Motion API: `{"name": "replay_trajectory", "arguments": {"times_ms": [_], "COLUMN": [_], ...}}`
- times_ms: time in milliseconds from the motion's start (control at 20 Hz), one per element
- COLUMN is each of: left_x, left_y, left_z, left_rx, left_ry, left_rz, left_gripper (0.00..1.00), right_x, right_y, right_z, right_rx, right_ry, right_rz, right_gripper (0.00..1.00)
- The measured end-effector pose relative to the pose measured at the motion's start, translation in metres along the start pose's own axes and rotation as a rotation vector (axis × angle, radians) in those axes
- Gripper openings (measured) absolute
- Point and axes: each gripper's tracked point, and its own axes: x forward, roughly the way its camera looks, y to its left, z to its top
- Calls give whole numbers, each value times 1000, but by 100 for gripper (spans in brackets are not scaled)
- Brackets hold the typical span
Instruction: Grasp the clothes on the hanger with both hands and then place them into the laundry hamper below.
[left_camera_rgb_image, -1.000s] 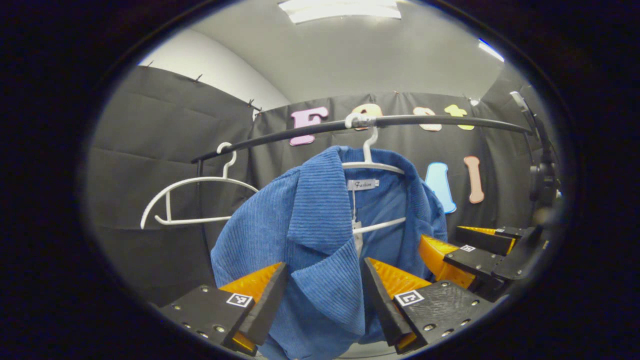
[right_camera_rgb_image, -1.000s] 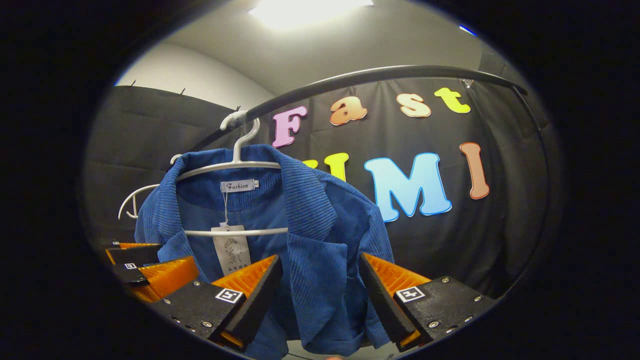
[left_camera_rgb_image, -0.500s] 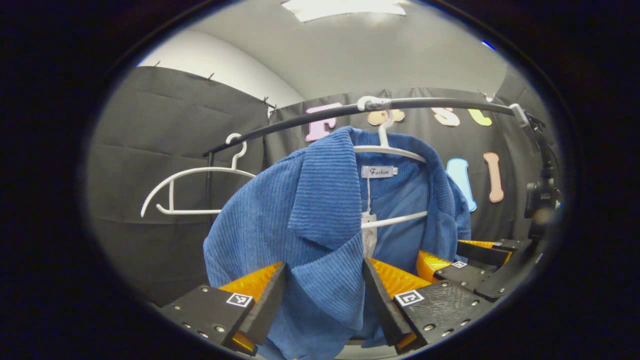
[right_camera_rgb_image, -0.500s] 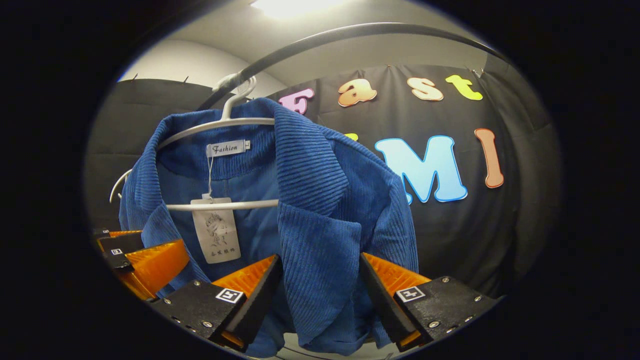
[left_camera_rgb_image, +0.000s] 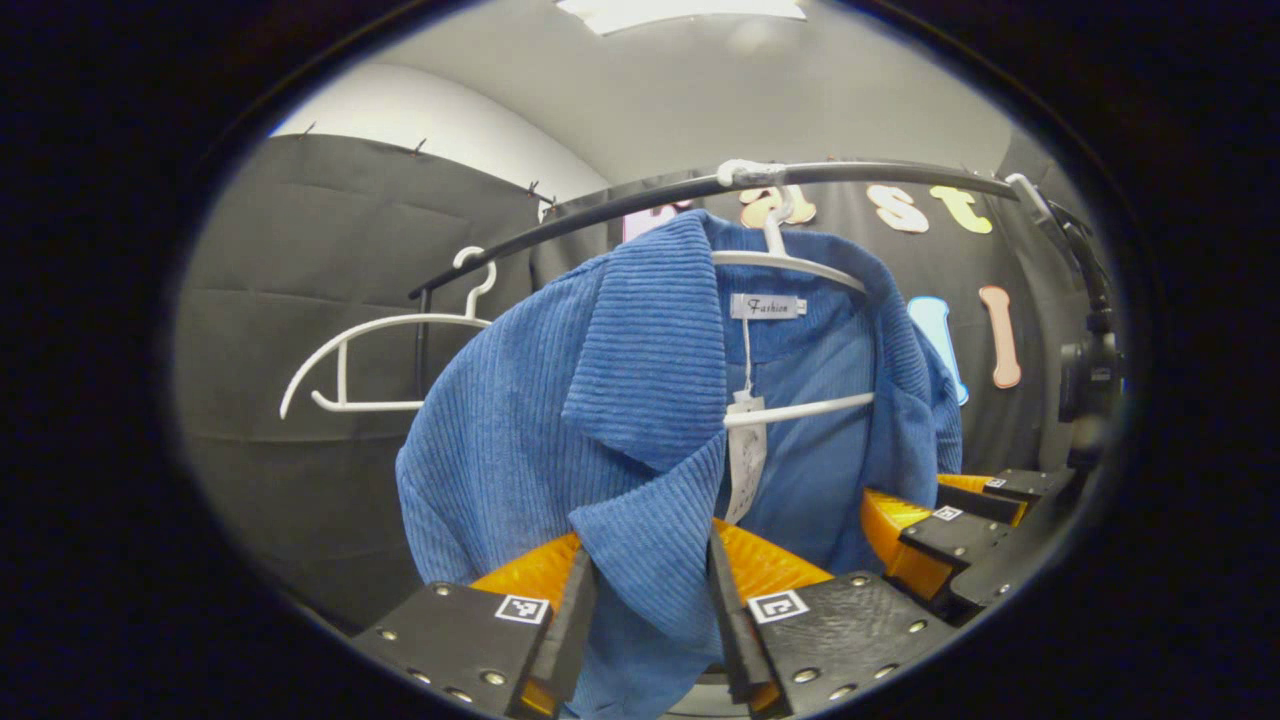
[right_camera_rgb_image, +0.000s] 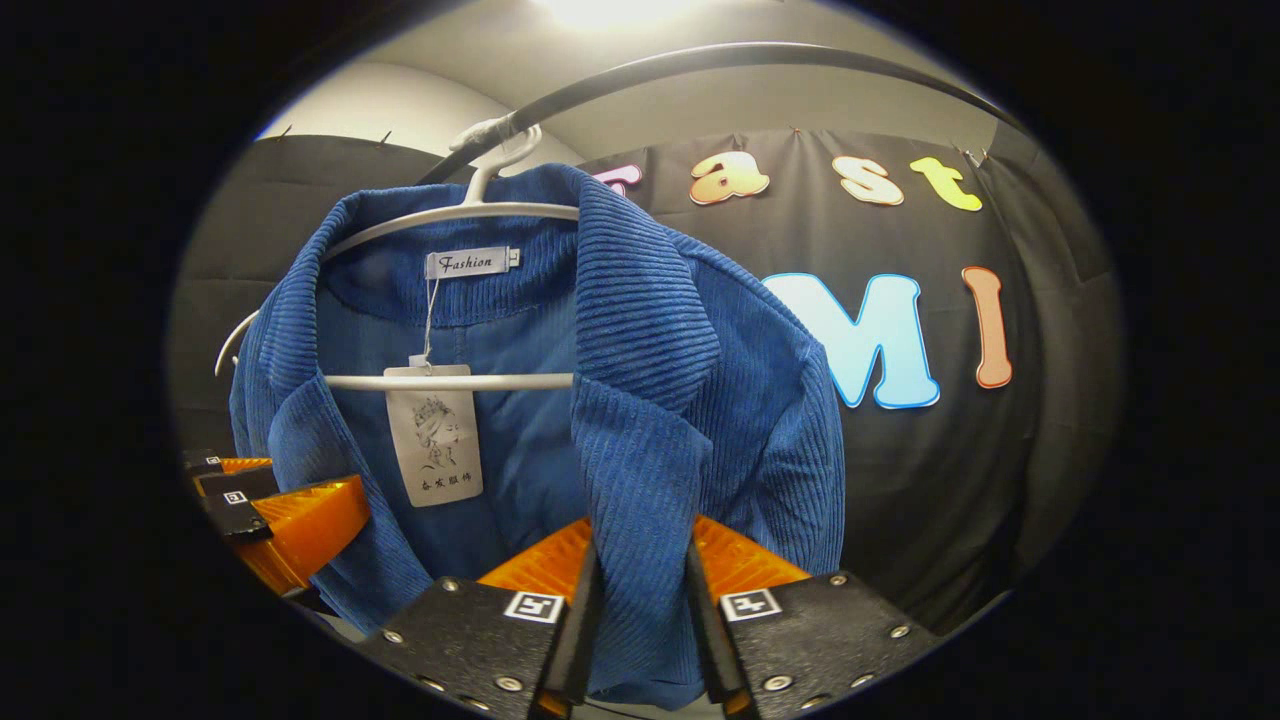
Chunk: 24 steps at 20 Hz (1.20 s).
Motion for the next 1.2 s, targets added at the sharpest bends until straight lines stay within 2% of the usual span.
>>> {"name": "replay_trajectory", "arguments": {"times_ms": [50,100,150,200,250,350,600,650,700,750,800,850,900,1200], "left_x": [2,1,3,5,9,3,-17,-24,-30,-35,-39,-44,-48,-58], "left_y": [-1,0,3,-6,-2,2,2,5,10,13,16,21,27,54], "left_z": [-3,-2,-4,-5,-12,3,26,34,40,47,55,63,71,101], "left_rx": [-13,-22,-33,-54,-53,-46,-13,-14,-17,-25,-29,-30,-28,-44], "left_ry": [10,12,18,27,28,-1,-59,-72,-84,-99,-112,-126,-143,-168], "left_rz": [-10,-22,-15,-66,-57,-54,-96,-98,-98,-100,-102,-102,-101,-88], "left_gripper": [55,56,42,27,13,3,6,1,1,6,1,1,6,6], "right_x": [2,1,1,0,-1,-4,-19,-23,-27,-29,-31,-33,-36,-37], "right_y": [0,-2,-2,0,2,-2,-17,-19,-22,-25,-28,-32,-35,-54], "right_z": [2,4,6,9,11,20,46,53,62,69,75,82,89,119], "right_rx": [-6,-16,-25,-31,-39,-58,-47,-34,-19,-7,-2,0,2,-7], "right_ry": [-4,-13,-25,-36,-50,-84,-188,-212,-233,-249,-261,-273,-286,-343], "right_rz": [-6,-19,-26,-18,-17,-33,-96,-107,-117,-126,-134,-143,-152,-195], "right_gripper": [36,25,14,8,7,6,6,6,5,4,5,5,5,5]}}
